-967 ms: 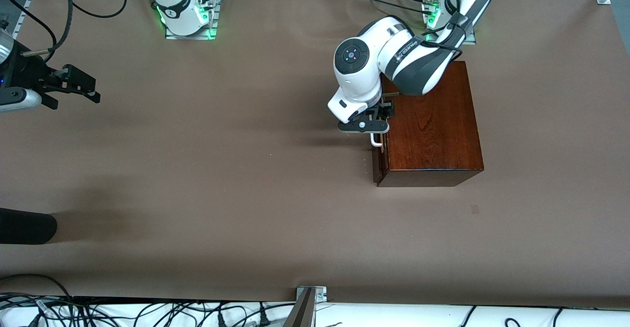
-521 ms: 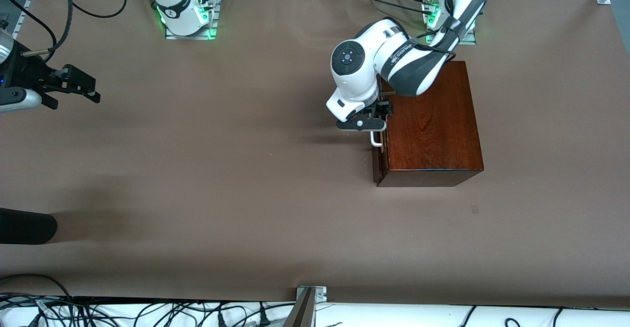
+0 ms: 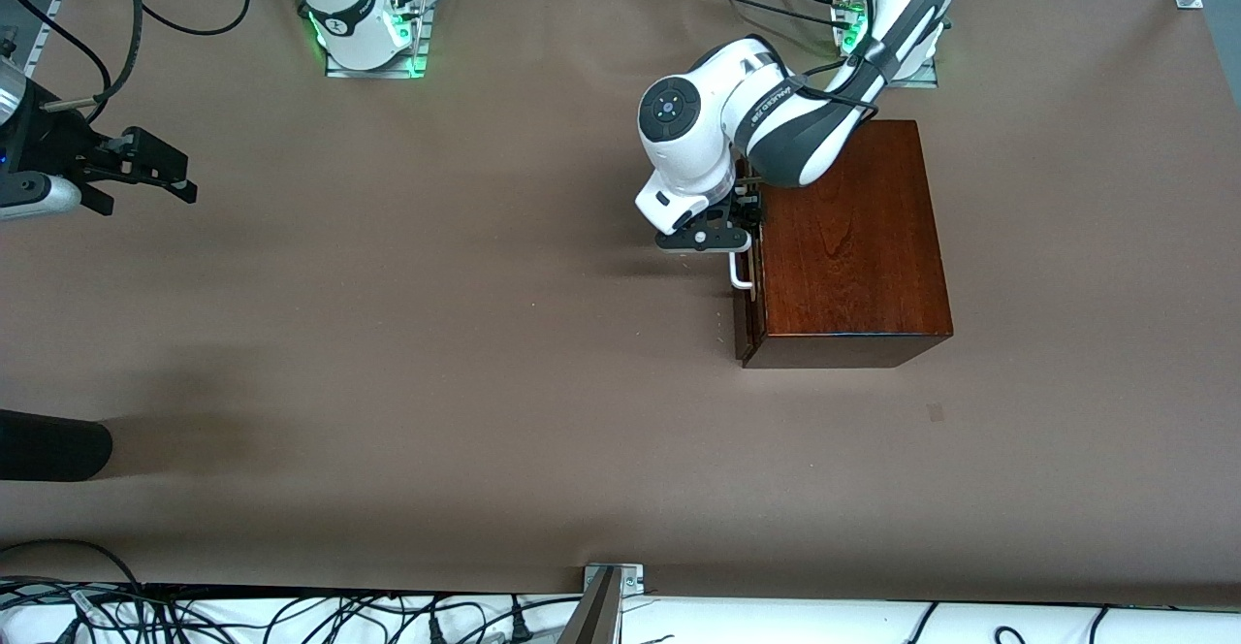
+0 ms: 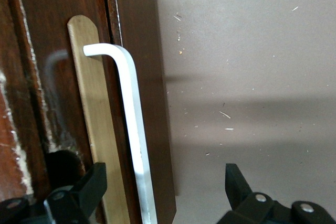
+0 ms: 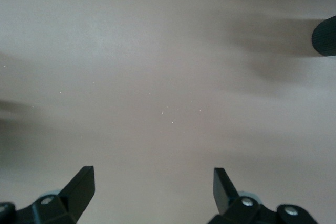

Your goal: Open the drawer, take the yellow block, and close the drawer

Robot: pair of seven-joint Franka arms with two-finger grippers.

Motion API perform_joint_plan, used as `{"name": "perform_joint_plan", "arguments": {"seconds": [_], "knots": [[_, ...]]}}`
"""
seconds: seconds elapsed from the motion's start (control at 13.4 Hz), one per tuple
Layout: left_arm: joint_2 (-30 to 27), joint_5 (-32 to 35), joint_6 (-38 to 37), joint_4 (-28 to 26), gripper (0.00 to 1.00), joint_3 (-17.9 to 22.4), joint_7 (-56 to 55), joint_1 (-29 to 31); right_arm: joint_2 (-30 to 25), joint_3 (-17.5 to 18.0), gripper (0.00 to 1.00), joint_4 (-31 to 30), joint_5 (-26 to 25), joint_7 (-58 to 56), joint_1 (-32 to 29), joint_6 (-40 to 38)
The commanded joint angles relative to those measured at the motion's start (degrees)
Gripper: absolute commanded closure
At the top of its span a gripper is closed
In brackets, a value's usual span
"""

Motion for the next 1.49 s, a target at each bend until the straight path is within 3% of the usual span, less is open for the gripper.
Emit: {"name": "perform_joint_plan", "arguments": {"seconds": [0.0,1.41], "knots": [[0.08,2.16,0.50,-0.49,0.00,-0.04,-1.22,-0.08,0.23,-0.04,0.00,0.90,-0.78,-0.47,0.00,-0.88],[3.86,4.71,3.93,0.22,0.00,0.05,-6.67,-2.19,0.23,-0.04,0.00,0.90,-0.70,-0.56,0.00,-0.88]]}}
